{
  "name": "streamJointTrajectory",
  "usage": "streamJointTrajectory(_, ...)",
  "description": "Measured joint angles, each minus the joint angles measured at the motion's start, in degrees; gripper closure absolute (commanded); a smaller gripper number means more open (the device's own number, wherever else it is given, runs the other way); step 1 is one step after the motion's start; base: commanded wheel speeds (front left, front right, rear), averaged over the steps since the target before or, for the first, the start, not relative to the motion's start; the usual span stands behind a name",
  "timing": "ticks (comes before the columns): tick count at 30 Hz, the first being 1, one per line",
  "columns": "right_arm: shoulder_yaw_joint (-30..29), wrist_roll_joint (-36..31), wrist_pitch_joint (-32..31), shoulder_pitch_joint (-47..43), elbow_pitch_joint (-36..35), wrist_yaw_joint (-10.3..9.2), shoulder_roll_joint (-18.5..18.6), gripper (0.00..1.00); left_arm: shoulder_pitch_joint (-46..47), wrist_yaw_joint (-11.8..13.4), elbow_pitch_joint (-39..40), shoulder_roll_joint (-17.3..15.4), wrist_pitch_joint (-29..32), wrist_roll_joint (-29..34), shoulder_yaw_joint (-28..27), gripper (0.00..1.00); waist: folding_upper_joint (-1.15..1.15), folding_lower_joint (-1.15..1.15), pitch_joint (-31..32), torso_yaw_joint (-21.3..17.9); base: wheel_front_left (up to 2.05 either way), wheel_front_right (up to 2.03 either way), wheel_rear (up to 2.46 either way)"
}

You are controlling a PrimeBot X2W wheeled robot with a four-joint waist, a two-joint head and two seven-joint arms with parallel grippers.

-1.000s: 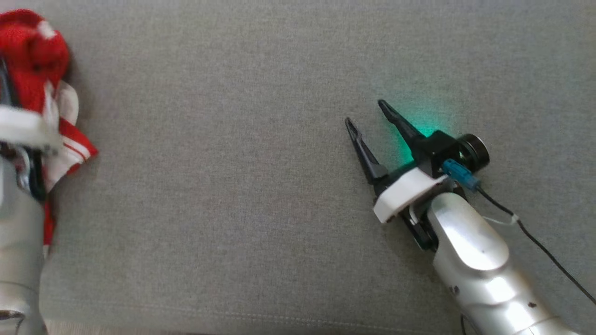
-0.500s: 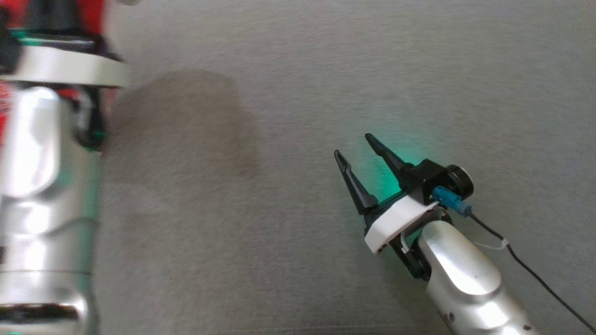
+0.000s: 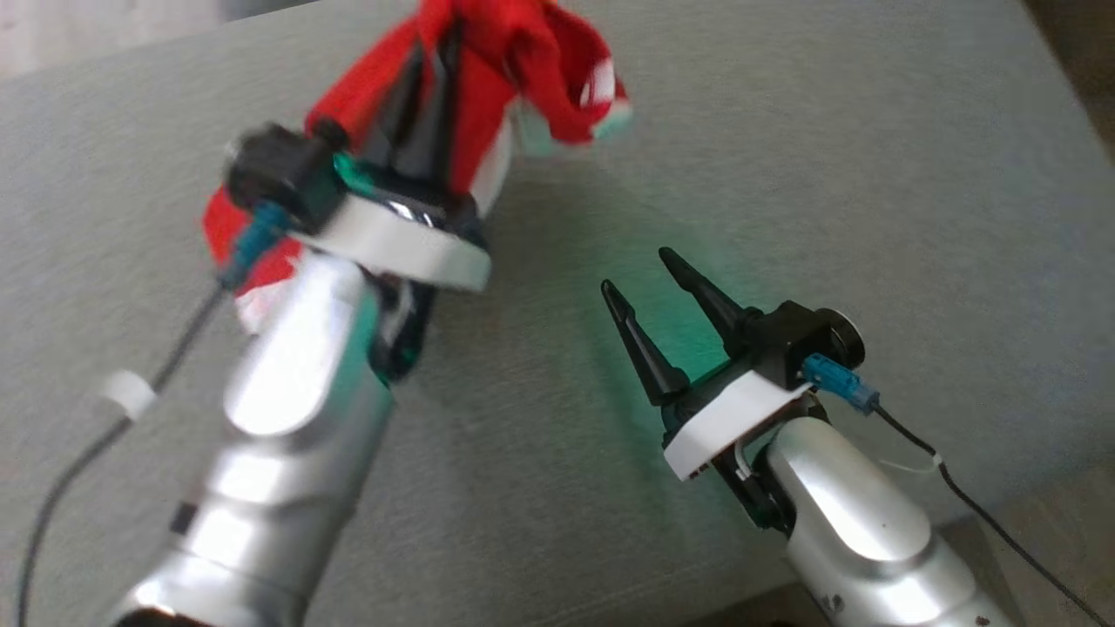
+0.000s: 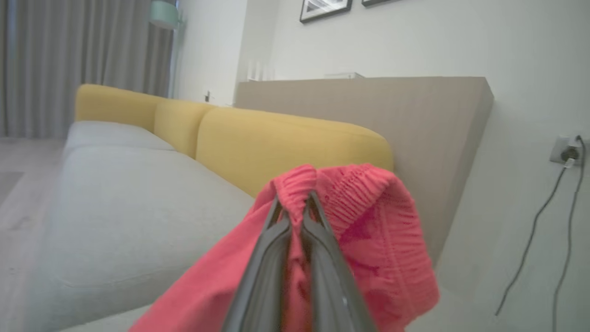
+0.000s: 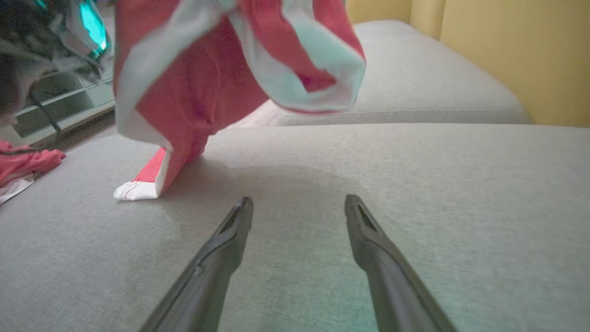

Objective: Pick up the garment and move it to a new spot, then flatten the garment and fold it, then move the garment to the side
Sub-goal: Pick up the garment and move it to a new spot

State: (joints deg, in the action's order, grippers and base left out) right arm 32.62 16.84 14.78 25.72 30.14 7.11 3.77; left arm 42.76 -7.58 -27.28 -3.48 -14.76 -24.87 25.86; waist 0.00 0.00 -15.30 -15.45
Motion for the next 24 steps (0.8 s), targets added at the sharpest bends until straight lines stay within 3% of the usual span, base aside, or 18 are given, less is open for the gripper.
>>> streamJointTrajectory(8, -1.6, 0.0, 0.0, -2.0, -1.8, 0.00, 0.0, 0.00, -6.8, 0.0, -2.8, 0.7, 0.0, -0.7, 3.0, 0.98, 0.00, 0.00, 0.1, -3.9, 0.00, 0.00, 0.00)
streamJointTrajectory(9, -1.8, 0.0, 0.0, -2.0, -2.0, 0.00, 0.0, 0.00, -7.6, 0.0, -3.4, 0.7, 0.0, -0.6, 2.9, 0.64, 0.00, 0.00, 0.1, -3.9, 0.00, 0.00, 0.00)
streamJointTrajectory(10, -2.0, 0.0, 0.0, -2.0, -2.0, 0.00, 0.0, 0.00, -8.3, 0.0, -3.7, 0.7, 0.0, -0.2, 2.7, 0.00, 0.00, 0.00, 0.0, -3.8, 0.00, 0.00, 0.00)
streamJointTrajectory(17, -4.4, -0.3, 0.0, -2.0, -2.0, 0.00, 0.0, 0.00, -11.7, 0.0, -1.6, 0.7, 0.0, 3.9, -4.7, 0.00, 0.00, 0.00, 0.5, -1.1, 0.00, 0.00, 0.00)
streamJointTrajectory(24, -8.9, -2.2, 0.0, -2.0, -2.3, 0.00, -0.1, 0.00, -19.4, 1.0, 2.9, 0.7, 0.0, 6.9, -16.3, 0.00, 0.00, 0.00, 2.0, 3.2, 0.00, 0.00, 0.00)
